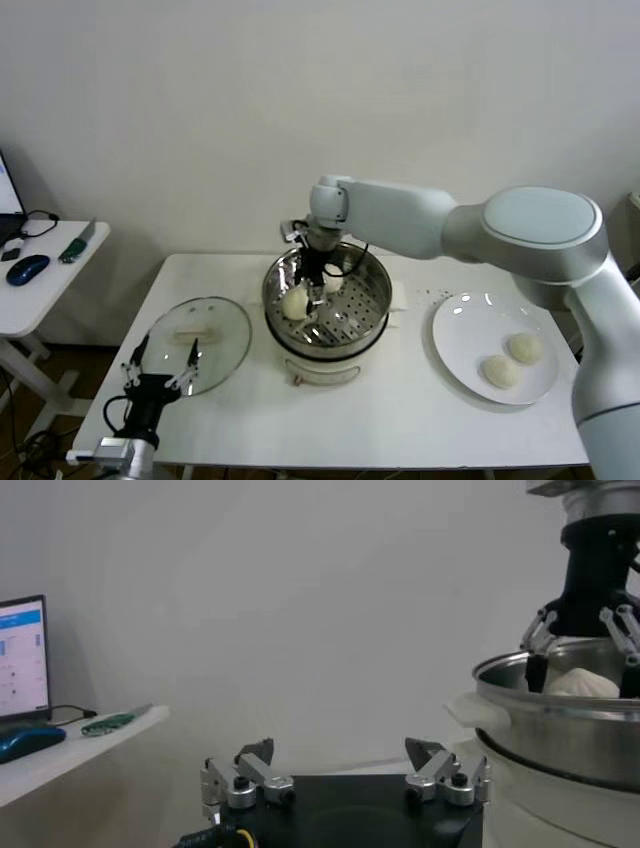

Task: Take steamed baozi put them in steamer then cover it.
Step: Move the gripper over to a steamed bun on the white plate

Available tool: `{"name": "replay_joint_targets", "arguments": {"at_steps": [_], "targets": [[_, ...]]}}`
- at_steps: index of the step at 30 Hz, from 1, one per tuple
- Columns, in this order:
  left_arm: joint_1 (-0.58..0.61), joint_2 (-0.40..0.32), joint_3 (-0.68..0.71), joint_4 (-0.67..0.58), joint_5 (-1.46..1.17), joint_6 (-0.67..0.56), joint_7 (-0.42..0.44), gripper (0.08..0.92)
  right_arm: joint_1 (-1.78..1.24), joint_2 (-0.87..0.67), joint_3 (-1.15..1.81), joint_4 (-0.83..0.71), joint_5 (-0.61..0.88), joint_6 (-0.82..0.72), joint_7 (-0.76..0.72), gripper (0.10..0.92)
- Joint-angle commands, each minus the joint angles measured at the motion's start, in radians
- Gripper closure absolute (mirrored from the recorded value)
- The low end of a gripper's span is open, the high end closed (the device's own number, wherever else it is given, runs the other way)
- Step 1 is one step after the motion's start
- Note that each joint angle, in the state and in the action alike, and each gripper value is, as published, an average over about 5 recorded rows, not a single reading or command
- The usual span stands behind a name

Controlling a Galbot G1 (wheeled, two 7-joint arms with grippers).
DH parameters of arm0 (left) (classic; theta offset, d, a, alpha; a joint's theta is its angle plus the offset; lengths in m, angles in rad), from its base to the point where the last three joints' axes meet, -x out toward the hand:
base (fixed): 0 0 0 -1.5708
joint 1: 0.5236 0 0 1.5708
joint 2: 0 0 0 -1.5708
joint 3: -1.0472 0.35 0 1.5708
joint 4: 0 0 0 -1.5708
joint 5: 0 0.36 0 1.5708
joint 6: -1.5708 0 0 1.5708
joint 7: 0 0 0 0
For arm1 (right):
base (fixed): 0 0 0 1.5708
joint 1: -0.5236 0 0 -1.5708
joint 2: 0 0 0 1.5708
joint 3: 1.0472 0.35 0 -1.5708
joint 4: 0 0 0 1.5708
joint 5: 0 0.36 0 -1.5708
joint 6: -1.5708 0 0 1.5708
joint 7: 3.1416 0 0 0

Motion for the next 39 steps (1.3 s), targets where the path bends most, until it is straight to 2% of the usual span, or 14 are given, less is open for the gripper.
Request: {"name": "replay_joint_targets", "arguments": {"at_steps": [1, 11, 16, 21, 25, 30, 39], "targets": [[-0.002, -0.002, 0.005, -0.001, 0.001, 0.001, -0.001, 0.177, 0.147, -0.162, -0.007, 0.139, -0.020, 0.016, -0.010, 0.202], [-0.010, 0.004, 0.002, -0.007, 0.001, 0.009, -0.004, 0.177, 0.296, -0.617, -0.042, 0.461, -0.113, 0.043, -0.023, 0.203], [-0.013, 0.003, 0.002, -0.011, 0.001, 0.014, -0.005, 0.177, 0.228, -0.825, -0.029, 0.535, -0.280, 0.075, -0.030, 0.203], [-0.010, 0.001, 0.002, -0.015, 0.008, 0.019, -0.006, 0.177, 0.005, -0.974, 0.088, 0.549, -0.469, 0.108, -0.038, 0.203], [-0.004, -0.004, 0.003, -0.020, 0.018, 0.023, -0.007, 0.177, -0.229, -1.037, 0.269, 0.515, -0.587, 0.133, -0.049, 0.203], [0.001, -0.010, 0.003, -0.026, 0.030, 0.028, -0.010, 0.177, -0.432, -1.044, 0.436, 0.448, -0.680, 0.157, -0.054, 0.203], [0.009, -0.023, 0.003, -0.024, 0.044, 0.029, -0.013, 0.177, -0.529, -0.976, 0.500, 0.338, -0.747, 0.180, -0.055, 0.203]]}}
